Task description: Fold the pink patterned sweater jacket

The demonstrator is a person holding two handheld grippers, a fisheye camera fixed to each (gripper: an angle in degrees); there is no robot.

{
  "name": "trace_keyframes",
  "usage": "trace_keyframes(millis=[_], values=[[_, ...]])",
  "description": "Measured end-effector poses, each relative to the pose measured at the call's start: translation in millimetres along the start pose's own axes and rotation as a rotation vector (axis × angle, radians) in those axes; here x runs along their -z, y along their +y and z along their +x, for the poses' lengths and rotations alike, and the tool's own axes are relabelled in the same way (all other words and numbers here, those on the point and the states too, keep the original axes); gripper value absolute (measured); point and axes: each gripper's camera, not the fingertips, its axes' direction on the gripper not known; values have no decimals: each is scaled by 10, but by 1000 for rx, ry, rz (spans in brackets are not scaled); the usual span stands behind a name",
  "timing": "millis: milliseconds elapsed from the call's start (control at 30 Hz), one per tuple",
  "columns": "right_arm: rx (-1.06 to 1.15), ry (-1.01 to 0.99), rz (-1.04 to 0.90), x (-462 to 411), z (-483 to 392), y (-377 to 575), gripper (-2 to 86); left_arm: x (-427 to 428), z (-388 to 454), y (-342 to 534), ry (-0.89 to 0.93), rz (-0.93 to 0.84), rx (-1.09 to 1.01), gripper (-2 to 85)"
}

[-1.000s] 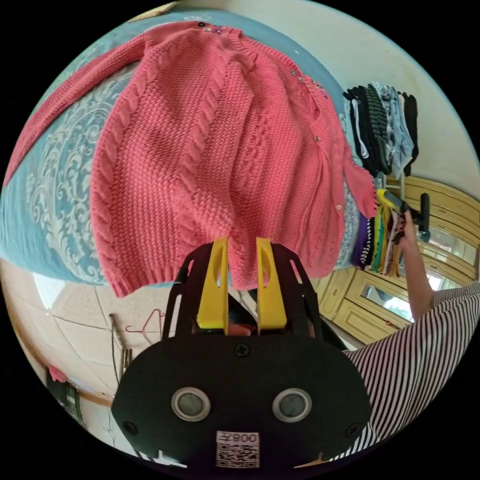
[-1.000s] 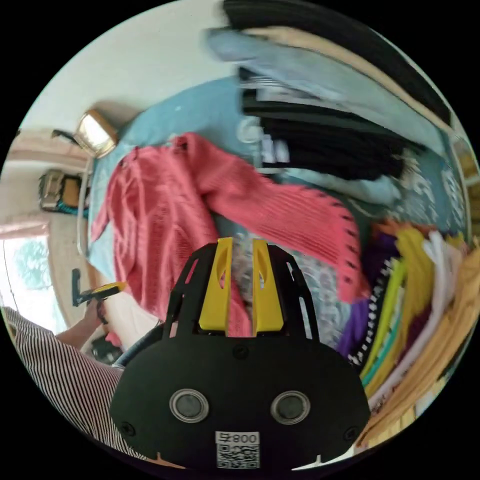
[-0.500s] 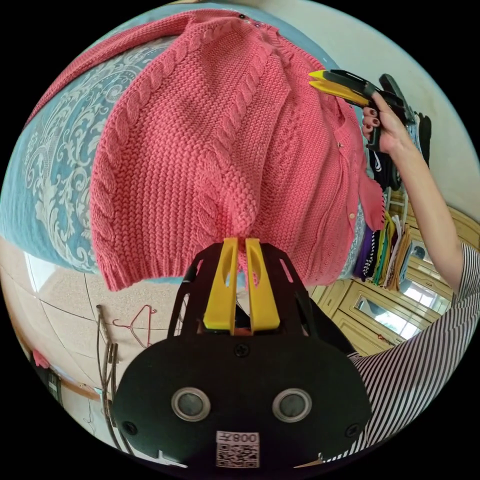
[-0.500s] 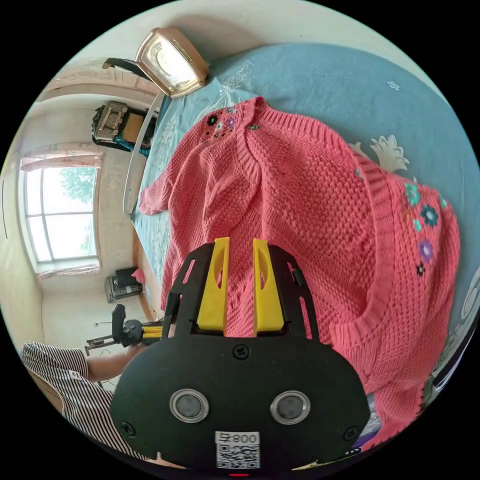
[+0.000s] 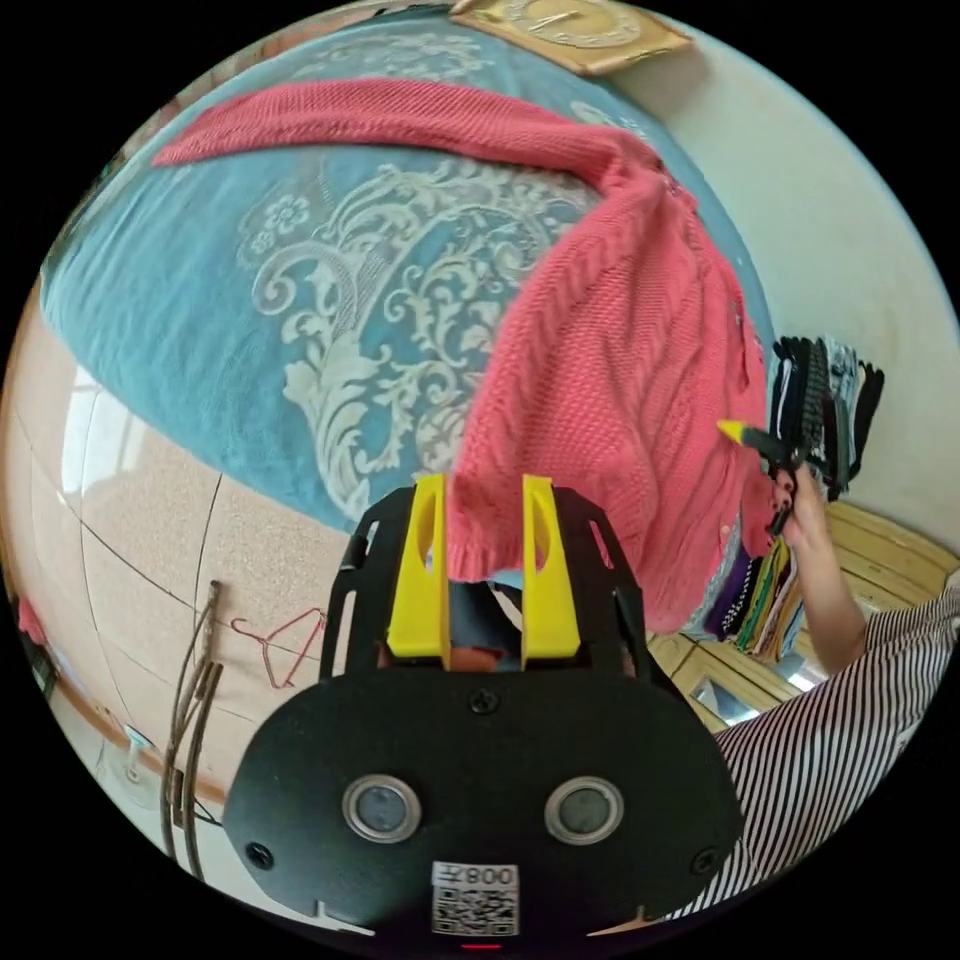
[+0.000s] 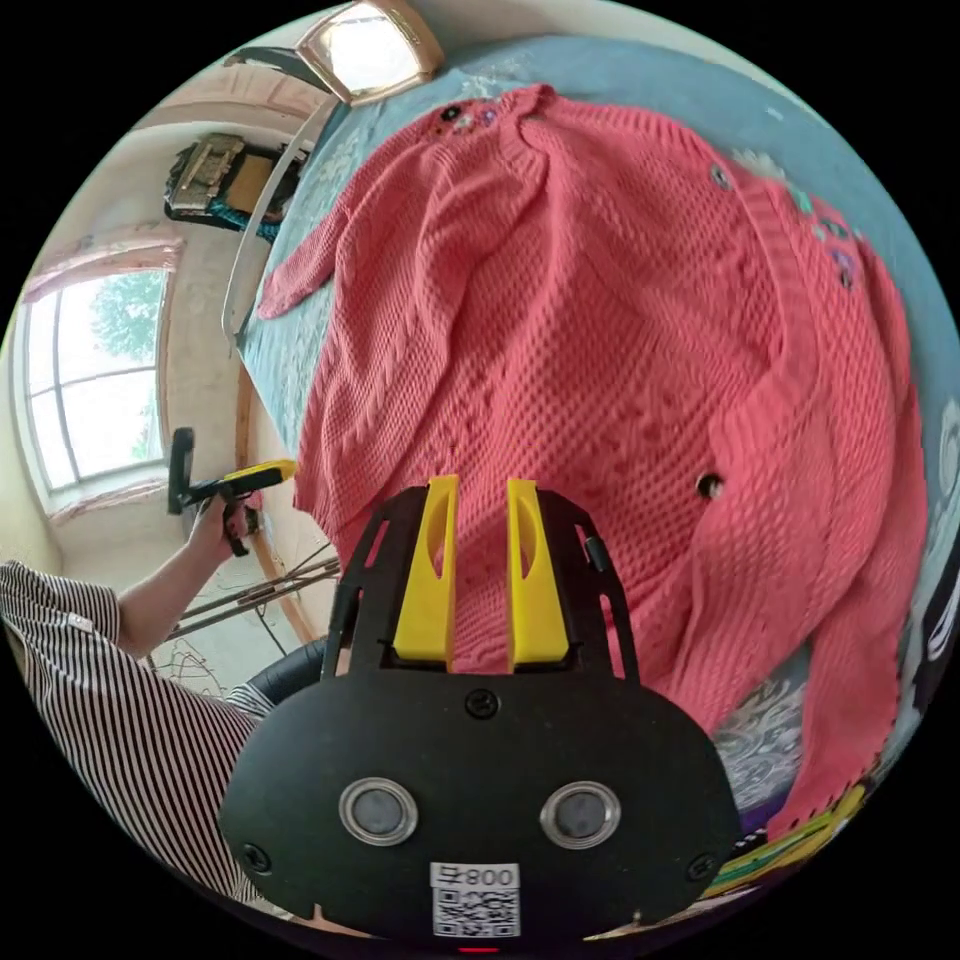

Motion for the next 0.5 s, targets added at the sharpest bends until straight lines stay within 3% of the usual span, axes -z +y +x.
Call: trace_keyframes(millis=[133, 333, 433, 500], values=[[-38, -50, -58, -201, -54, 14, 82, -123, -37, -66, 50, -103, -23, 43], [31, -37, -96, -312, -353, -310, 94, 684, -488, 147, -106, 19, 75, 38], [32, -7, -115, -323, -448, -406, 89, 588, -743, 154, 10, -7, 136, 50], [6, -2, -103, -255, -464, -430, 84, 465, -672, 120, -11, -22, 127, 66]])
